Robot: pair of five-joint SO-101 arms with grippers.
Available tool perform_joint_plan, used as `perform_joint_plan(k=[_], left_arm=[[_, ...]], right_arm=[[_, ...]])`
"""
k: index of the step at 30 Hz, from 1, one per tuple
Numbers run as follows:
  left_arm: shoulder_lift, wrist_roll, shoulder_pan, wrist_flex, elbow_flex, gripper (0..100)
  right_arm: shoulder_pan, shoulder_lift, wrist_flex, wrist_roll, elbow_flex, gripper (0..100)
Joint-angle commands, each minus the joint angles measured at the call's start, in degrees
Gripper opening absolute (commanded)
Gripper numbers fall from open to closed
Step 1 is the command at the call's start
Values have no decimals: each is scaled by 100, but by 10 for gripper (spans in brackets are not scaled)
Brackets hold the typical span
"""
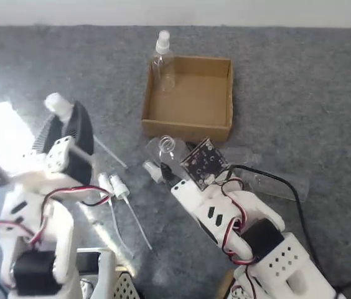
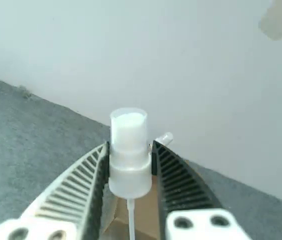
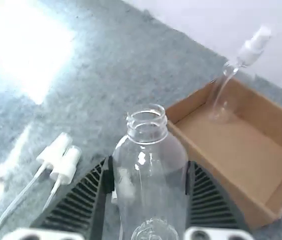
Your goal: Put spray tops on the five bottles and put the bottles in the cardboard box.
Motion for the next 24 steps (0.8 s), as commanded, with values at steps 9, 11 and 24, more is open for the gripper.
perform_joint_plan(k=[9,11,24], left_arm=[[-554,290,-185,-378,22,51],[-624,290,-185,-484,163,51],[-976,264,404,-686,716,51]], right_arm=[[-585,-66,-831,369,677,112],[-646,-66,-831,369,686,112],[-734,-75,-822,369,703,112]])
